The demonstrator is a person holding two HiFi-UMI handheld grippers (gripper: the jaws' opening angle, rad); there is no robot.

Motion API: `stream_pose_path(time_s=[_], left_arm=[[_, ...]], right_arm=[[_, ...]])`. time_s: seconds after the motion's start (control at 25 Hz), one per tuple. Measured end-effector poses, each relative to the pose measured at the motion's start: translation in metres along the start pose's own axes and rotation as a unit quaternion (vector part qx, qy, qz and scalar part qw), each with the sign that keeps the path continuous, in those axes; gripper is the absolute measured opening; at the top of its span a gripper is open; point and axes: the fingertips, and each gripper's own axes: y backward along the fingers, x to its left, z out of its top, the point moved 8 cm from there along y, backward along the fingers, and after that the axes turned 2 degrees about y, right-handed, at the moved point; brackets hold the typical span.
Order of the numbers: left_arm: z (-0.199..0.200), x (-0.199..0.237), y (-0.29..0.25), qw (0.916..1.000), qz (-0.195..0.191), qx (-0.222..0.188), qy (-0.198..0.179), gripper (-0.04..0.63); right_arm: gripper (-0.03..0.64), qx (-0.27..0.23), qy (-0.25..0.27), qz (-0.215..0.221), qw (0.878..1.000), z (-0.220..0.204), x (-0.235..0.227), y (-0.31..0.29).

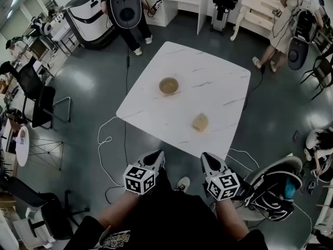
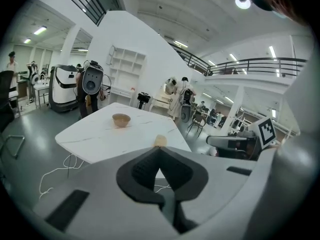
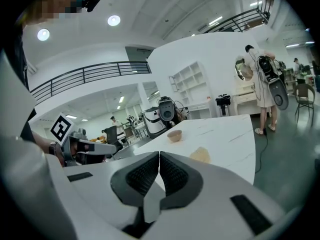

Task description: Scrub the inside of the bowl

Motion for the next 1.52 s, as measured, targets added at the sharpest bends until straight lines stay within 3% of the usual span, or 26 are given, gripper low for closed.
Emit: stream_pose_path(time_s=[0.28, 0.64, 0.76, 0.88, 1.24, 1.52], left_arm=[[0.018, 0.026, -0.029, 0.9998, -0.016, 0.012, 0.0, 0.006], [0.056, 0.081, -0.067, 0.998, -0.048, 0.038, -0.013, 0.006], [0.065, 0.1, -0.081, 0.9972, -0.053, 0.051, -0.016, 0.006], [0.073, 0.115, -0.093, 0.9961, -0.058, 0.063, -0.021, 0.006], [0.093, 0.16, -0.133, 0.9932, -0.07, 0.089, -0.027, 0.006], [0.102, 0.194, -0.158, 0.9911, -0.076, 0.106, -0.027, 0.006]], right_arm=[[0.021, -0.001, -0.008, -0.031, 0.999, 0.008, -0.009, -0.022], [0.027, 0.004, -0.048, -0.106, 0.993, 0.018, -0.024, -0.074], [0.088, 0.008, -0.07, -0.125, 0.99, 0.017, -0.034, -0.095], [0.108, 0.019, -0.083, -0.15, 0.985, 0.014, -0.044, -0.113], [0.244, 0.073, -0.11, -0.246, 0.96, -0.009, -0.073, -0.165], [0.273, 0.101, -0.126, -0.314, 0.936, -0.026, -0.085, -0.195]])
